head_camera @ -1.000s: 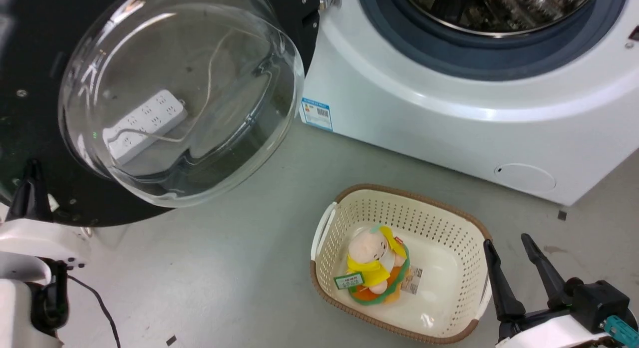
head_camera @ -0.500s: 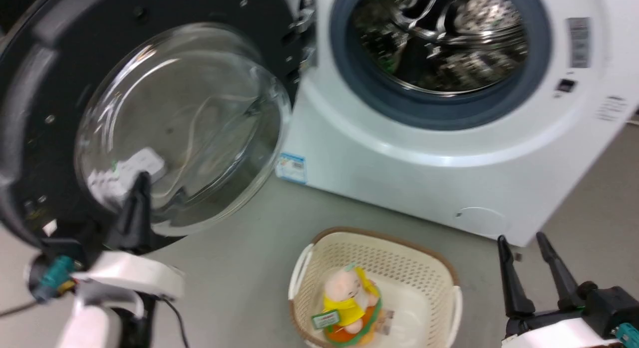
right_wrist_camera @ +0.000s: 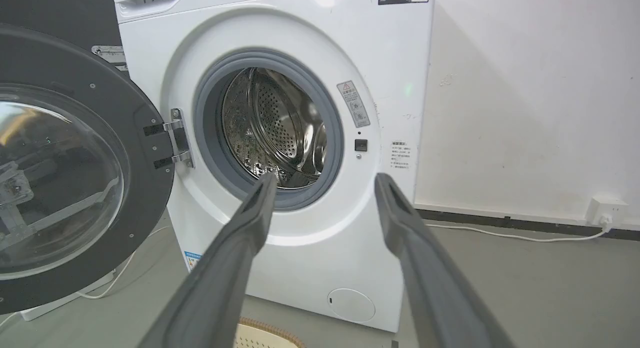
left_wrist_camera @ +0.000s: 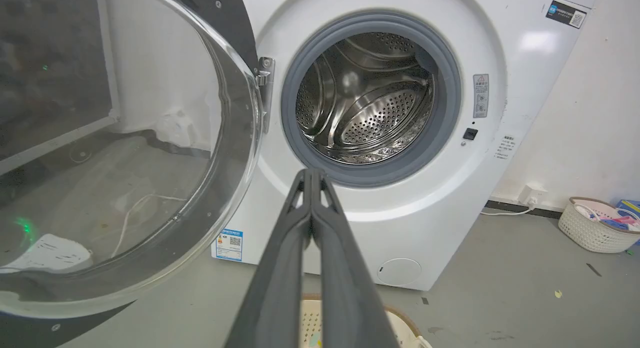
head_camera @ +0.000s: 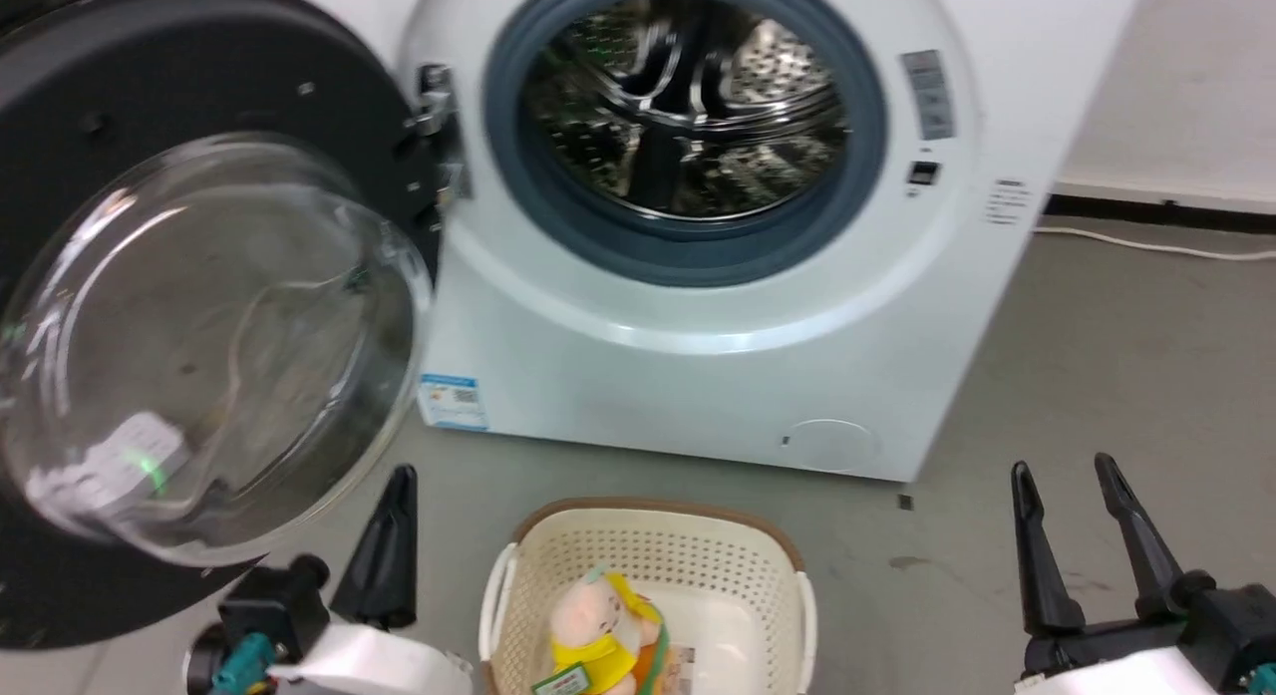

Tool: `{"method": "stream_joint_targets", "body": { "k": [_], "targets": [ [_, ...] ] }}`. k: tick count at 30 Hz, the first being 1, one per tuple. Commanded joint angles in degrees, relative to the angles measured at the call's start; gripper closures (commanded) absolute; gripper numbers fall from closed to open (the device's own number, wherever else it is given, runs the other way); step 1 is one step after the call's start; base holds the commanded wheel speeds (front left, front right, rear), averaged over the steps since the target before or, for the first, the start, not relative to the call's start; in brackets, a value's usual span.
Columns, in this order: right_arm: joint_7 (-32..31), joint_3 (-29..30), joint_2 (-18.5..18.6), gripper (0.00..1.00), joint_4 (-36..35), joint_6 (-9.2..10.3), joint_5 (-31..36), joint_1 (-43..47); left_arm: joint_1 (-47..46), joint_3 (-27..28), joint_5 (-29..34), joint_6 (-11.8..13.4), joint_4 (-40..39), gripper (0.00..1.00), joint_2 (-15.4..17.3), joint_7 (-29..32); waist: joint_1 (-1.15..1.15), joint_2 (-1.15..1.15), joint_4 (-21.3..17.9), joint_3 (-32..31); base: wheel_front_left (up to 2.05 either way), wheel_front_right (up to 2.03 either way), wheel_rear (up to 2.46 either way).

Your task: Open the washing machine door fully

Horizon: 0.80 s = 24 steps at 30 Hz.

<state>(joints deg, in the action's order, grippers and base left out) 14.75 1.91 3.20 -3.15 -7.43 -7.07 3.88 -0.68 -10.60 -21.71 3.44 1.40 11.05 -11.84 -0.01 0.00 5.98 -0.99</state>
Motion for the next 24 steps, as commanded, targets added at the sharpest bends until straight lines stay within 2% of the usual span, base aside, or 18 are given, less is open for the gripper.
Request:
{"method": "stream_joint_targets", "body": {
  "k": [1, 8, 9, 10, 24],
  "targets": [
    [0.23, 0.22, -0.29, 0.0, -0.32, -0.06, 0.15, 1.02, 1.14, -0.27, 0.37, 0.1, 0.43, 1.0, -0.52, -0.76, 0.01, 0.0, -1.82, -0.25, 0.0, 0.0, 0.0],
    [0.24, 0.4, -0.31, 0.0, 0.95, -0.06, -0.06, 3.28, 2.26, -1.42, 2.3, 0.37, 3.11, 1.0, -1.33, -2.37, 0.01, 0.0, -3.11, -0.31, 0.0, 0.0, 0.0],
    [0.24, 0.31, -0.31, 0.0, 1.14, -0.06, -0.04, 3.46, 2.28, -1.58, 2.73, 0.56, 3.35, 0.54, -1.5, -2.51, 0.01, 0.0, -3.15, -0.29, 0.0, 0.0, 0.0],
    [0.24, 0.24, -0.31, 0.0, 1.28, -0.06, -0.06, 3.57, 2.35, -1.79, 3.21, 0.77, 3.7, 0.0, -1.64, -2.62, 0.01, 0.0, -3.17, -0.28, 0.0, 0.0, 0.0],
    [0.25, -0.29, -0.32, 0.0, 3.0, -0.06, -0.91, 3.27, 2.41, -3.25, 5.5, 0.9, 8.26, 0.0, -2.96, -3.11, 0.01, 0.0, -3.06, -0.41, 0.0, 0.0, 0.0]
  ]
}}
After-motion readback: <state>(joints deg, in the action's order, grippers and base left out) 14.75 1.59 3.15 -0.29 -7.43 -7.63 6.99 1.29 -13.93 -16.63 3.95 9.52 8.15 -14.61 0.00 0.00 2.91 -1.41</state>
